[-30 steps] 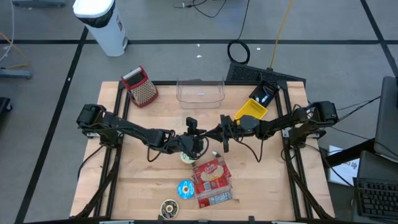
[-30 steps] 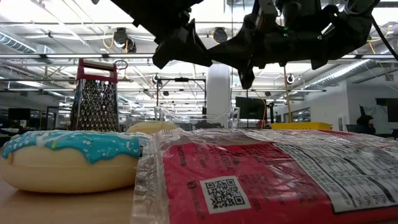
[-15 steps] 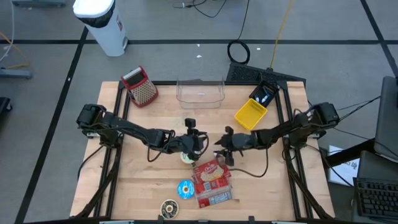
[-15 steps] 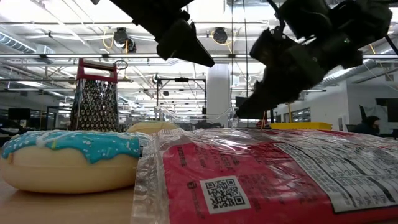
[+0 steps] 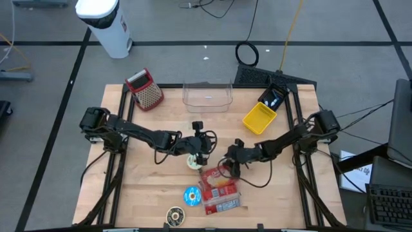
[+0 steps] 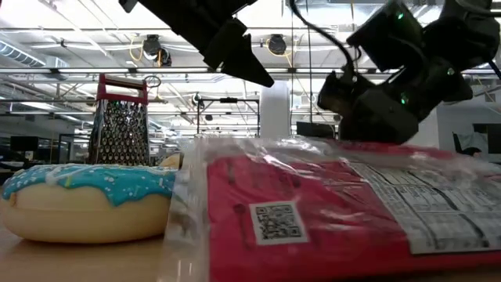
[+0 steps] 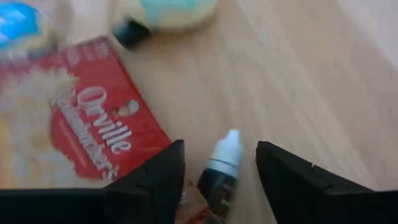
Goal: Pick & Place Food Item
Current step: Put the brown food coloring bottle into the black bin
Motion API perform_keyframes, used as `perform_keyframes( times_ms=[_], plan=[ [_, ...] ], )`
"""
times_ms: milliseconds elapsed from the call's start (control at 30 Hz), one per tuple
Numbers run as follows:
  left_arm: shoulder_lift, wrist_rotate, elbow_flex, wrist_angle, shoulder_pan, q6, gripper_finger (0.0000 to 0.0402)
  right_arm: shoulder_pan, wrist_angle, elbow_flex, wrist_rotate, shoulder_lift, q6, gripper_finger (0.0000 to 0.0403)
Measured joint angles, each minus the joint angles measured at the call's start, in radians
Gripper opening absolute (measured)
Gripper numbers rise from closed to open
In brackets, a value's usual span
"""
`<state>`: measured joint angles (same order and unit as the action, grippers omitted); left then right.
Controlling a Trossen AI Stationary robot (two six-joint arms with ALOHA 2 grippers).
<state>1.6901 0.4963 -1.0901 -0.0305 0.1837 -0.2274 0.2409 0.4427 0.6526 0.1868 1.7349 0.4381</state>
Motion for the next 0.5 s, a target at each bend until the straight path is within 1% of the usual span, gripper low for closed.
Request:
perform_keyframes(
  times_ms=[67, 200, 367, 500],
  plan=[
    [0.000, 0.000, 0.000, -0.001, 0.000, 0.001, 0.0090, -0.005, 0.009, 0.014, 0.009, 0.028, 0.011, 0.0173],
    [0.000, -0.001, 0.000, 0.001, 0.000, 0.005, 0.0090, -0.011, -0.001, 0.013, 0.007, 0.041, 0.006, 0.0150],
    [0.000, -0.002, 0.000, 0.004, 0.000, 0.006, 0.0090, -0.013, -0.074, 0.013, 0.000, 0.005, -0.022, 0.0122],
    [0.000, -0.002, 0.000, 0.004, 0.000, 0.009, 0.0090, -0.027, -0.168, 0.010, -0.009, -0.055, -0.061, 0.0104]
  ],
)
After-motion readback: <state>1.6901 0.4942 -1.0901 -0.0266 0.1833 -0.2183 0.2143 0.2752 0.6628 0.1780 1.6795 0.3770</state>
